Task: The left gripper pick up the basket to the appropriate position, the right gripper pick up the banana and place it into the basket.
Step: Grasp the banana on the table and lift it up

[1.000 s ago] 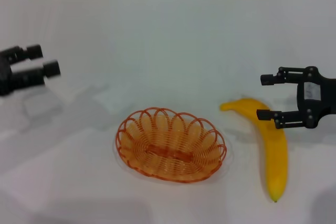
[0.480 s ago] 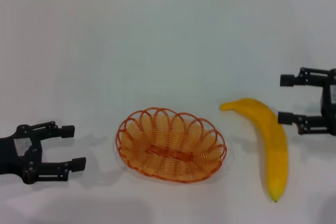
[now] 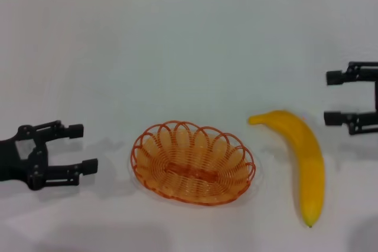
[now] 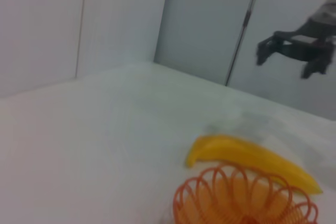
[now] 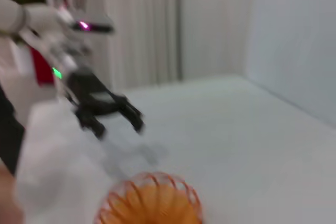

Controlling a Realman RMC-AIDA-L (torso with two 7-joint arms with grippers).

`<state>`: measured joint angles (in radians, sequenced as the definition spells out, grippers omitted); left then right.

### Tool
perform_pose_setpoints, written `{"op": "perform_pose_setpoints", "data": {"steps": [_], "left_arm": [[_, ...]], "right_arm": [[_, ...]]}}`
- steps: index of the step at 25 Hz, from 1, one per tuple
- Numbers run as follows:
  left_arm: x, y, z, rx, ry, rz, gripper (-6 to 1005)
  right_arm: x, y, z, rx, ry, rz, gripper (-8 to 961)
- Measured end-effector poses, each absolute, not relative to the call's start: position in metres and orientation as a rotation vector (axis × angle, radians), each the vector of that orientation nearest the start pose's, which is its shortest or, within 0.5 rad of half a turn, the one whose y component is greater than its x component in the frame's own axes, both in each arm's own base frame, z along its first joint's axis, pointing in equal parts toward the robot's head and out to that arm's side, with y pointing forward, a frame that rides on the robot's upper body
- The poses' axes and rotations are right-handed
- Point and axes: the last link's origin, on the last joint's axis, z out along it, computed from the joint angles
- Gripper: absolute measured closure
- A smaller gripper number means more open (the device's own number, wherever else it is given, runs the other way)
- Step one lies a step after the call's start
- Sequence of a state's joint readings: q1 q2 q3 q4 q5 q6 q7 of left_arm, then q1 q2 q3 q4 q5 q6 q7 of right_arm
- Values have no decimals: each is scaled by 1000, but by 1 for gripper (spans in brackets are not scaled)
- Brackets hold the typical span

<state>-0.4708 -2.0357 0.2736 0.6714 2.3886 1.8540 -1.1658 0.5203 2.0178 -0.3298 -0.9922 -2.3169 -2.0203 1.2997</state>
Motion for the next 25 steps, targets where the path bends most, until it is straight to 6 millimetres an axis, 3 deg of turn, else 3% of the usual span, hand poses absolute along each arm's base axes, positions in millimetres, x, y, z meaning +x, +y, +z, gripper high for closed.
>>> {"op": "perform_pose_setpoints", "data": {"steps": [4, 10, 25], "left_arm": [[-307, 276, 33, -2791, -547, -705, 110], [-301, 283, 34, -2788, -518, -723, 111], [-300, 285, 34, -2772, -516, -737, 112]], "right_arm": [[274, 306, 106, -2827, 524, 294, 167], [286, 327, 89, -2801, 697, -65, 167], [295, 324, 49, -2874, 700, 109, 167]]}}
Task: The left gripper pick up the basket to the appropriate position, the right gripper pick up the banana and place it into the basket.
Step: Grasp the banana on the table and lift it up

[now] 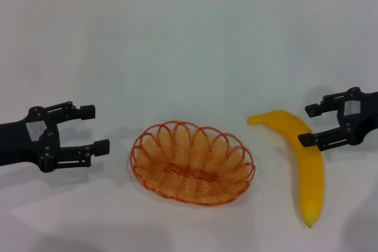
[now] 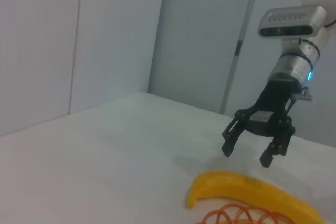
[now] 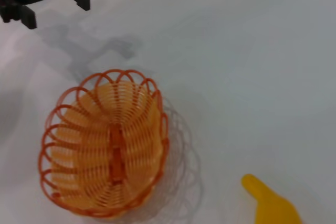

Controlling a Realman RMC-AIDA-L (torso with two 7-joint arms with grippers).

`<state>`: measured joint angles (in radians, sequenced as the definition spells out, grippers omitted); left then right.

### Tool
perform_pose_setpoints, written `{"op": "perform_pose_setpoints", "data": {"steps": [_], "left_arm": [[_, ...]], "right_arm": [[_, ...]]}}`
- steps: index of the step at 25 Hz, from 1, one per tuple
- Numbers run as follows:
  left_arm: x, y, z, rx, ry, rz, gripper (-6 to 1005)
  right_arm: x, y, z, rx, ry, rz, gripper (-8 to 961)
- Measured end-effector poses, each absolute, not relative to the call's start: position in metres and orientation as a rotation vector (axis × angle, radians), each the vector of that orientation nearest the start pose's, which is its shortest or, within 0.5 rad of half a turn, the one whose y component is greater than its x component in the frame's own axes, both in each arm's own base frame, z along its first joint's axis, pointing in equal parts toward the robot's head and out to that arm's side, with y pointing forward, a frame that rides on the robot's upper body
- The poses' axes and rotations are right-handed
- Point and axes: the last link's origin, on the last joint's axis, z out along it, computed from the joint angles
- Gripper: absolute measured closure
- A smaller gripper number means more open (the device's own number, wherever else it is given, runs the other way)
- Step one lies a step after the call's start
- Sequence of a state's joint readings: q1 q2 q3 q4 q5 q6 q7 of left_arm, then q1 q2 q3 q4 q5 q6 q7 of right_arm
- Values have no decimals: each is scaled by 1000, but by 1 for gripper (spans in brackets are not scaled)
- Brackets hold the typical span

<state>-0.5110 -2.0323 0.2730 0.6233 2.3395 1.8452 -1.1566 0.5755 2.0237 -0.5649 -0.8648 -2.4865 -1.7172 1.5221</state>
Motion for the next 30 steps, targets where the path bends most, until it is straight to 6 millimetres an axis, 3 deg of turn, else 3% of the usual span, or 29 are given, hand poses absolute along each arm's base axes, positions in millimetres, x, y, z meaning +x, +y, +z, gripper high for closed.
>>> {"op": "perform_pose_setpoints", "data": {"steps": [8, 30], "left_arm": [[-300, 284, 34, -2771, -521, -739, 111], [-303, 282, 35, -2753, -541, -746, 111]], "right_arm": [[312, 328, 34, -2807, 743, 95, 168], [329, 332, 42, -2690, 771, 38, 168]]}}
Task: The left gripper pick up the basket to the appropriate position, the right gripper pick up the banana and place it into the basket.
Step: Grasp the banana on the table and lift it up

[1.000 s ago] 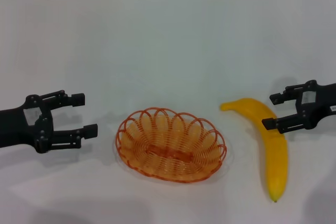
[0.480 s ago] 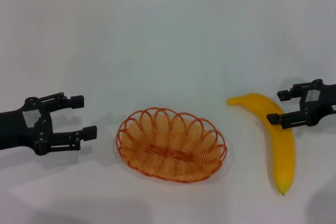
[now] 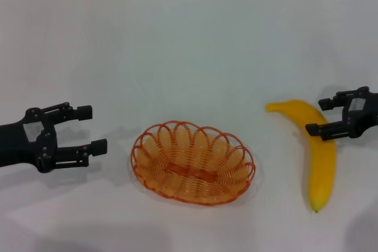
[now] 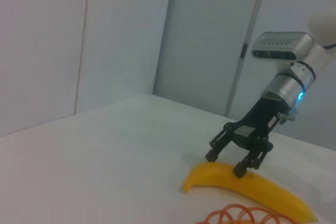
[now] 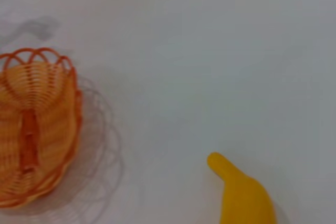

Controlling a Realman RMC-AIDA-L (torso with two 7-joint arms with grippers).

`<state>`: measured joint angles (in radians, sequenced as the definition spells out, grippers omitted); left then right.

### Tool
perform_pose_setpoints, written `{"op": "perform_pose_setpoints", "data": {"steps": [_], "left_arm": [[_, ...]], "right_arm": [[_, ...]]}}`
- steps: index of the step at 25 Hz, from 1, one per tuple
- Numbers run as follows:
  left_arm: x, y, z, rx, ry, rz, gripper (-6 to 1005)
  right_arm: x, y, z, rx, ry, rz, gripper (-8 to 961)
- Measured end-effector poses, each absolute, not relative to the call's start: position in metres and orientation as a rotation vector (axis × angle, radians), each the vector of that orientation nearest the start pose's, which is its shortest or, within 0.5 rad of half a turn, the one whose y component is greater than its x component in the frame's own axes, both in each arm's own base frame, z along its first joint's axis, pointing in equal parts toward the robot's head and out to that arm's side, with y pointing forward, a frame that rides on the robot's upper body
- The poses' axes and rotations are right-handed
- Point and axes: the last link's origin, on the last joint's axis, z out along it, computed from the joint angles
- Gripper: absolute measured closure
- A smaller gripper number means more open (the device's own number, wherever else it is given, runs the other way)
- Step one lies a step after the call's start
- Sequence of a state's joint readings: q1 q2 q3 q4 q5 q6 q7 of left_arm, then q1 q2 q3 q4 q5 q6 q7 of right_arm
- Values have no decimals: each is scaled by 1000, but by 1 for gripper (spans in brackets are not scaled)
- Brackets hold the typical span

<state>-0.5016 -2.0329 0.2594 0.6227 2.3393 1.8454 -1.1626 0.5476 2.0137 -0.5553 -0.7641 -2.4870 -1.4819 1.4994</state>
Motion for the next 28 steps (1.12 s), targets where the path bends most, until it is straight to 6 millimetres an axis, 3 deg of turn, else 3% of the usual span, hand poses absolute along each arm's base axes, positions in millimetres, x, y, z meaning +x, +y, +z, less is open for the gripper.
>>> {"op": "perform_pose_setpoints", "data": {"steps": [23, 28], "left_arm": [[-304, 282, 36, -2740, -546, -754, 112], [-305, 281, 36, -2737, -550, -754, 112]], "right_arm": [[337, 336, 45, -2631, 847, -24, 169], [336, 336, 46, -2628, 860, -14, 403]]}}
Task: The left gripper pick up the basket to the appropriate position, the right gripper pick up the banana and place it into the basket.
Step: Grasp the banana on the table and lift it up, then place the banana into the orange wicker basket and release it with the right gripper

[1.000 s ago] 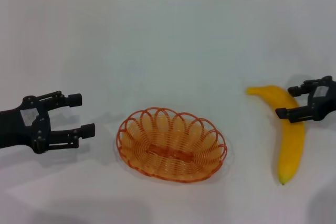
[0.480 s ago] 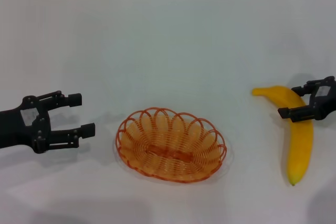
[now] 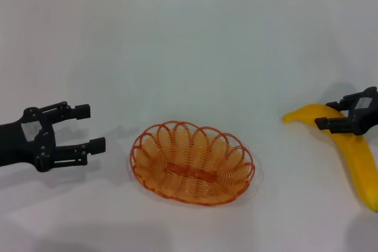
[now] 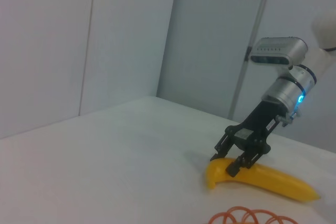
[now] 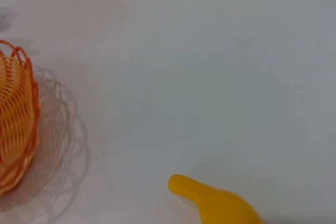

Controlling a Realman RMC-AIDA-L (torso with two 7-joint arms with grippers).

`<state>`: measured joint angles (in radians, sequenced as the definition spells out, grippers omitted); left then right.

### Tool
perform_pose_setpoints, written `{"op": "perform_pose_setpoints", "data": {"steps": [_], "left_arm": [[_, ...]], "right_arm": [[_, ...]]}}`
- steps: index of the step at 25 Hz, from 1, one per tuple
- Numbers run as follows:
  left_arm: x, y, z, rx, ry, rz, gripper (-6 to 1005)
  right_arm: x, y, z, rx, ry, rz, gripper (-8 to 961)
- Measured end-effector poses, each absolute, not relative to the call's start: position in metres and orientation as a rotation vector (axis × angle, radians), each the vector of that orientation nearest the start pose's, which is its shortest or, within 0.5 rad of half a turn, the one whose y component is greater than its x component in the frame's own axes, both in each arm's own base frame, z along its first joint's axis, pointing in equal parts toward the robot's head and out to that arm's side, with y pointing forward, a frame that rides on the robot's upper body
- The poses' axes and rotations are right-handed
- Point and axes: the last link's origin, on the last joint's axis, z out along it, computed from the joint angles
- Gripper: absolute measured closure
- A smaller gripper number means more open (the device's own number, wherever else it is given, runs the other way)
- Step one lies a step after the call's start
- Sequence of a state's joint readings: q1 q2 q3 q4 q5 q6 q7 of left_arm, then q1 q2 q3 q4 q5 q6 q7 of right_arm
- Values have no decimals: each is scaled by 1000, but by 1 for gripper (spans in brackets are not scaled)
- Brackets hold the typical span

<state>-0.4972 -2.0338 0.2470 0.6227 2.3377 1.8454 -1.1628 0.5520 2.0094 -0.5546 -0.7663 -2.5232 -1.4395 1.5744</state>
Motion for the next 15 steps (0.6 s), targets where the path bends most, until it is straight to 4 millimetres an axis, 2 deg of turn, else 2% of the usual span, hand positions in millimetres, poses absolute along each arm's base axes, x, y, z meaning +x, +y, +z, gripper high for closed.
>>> {"op": "perform_pose_setpoints", "data": {"steps": [8, 12, 15], "left_arm": [[-306, 280, 36, -2735, -555, -752, 110], [-306, 280, 36, -2734, -557, -751, 110], [-307, 279, 36, -2745, -557, -741, 111]], "right_arm": [[334, 337, 50, -2630, 871, 2, 457], [327, 341, 67, -2623, 855, 91, 456], [312, 342, 86, -2638, 813, 223, 455]]}}
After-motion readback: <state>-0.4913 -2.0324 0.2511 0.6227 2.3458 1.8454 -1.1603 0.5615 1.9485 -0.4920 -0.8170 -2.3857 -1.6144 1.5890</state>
